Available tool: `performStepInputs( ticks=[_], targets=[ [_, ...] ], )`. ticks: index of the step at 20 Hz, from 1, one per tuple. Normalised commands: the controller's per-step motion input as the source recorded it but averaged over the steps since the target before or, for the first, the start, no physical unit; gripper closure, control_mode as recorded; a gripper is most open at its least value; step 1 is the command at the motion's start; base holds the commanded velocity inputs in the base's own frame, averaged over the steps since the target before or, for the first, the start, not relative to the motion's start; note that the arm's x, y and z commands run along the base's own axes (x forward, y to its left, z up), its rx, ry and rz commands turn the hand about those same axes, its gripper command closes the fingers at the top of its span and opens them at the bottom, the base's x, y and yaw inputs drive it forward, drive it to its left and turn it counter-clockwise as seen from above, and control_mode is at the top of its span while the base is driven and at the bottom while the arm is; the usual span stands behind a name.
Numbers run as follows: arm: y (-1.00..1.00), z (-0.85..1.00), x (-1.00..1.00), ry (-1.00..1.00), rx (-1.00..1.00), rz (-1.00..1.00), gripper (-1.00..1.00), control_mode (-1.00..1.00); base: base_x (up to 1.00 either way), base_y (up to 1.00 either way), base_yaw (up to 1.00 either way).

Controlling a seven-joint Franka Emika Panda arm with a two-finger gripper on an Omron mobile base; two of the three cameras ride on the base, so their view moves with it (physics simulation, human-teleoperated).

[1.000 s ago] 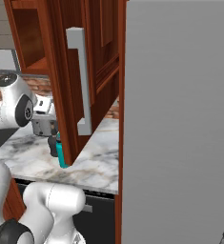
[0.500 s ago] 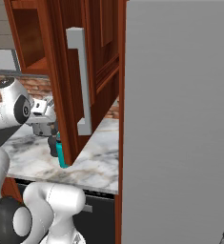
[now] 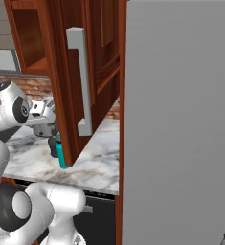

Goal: Sort all alcoholic drinks to one cabinet, and non-alcoholic drinks to the other.

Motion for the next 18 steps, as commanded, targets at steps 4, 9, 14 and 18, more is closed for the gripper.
performStepInputs(
  ticks=[4, 9, 14, 18],
  targets=[
    [-0.01, -0.23, 0.01, 0.00, 0.00, 0.00, -1.00, -1.00, 0.00, 0.00, 0.00],
    [0.00, -0.41, 0.00, 0.00, 0.00, 0.00, -1.00, -1.00, 0.00, 0.00, 0.00],
    [-0.05, -0.24, 0.05, 0.00, 0.00, 0.00, -1.00, -1.00, 0.00, 0.00, 0.00],
    [-0.05, -0.13, 0.16, 0.00, 0.00, 0.00, -1.00, -1.00, 0.00, 0.00, 0.00]
  ],
)
